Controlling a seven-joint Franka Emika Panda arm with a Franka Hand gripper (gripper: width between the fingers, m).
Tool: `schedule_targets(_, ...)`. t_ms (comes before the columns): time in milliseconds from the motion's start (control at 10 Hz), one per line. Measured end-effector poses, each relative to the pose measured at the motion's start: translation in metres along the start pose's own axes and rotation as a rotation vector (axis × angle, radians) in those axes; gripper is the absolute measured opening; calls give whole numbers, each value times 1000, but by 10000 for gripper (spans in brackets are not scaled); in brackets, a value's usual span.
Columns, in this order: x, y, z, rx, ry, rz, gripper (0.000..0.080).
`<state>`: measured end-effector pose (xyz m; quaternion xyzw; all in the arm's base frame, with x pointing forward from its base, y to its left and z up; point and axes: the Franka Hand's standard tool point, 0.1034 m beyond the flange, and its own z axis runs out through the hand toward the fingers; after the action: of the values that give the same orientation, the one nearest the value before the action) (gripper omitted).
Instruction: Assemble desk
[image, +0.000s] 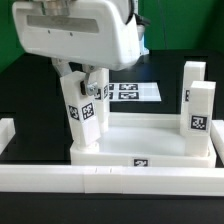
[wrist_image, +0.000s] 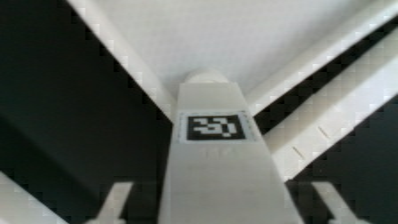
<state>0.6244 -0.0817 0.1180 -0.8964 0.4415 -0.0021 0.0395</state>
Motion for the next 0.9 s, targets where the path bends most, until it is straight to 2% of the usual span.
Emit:
schedule_targets(100, -2, -2, 0, 3, 1, 51, 290)
schedule_targets(300, -9, -10, 1, 19, -16, 321, 290)
schedule_targets(600, -14, -15, 2, 25, -25, 532, 290)
schedule_targets(800, -14, -16, 2, 28, -27, 574, 290)
schedule_targets(900, -14, -16, 2, 28, -27, 547, 318)
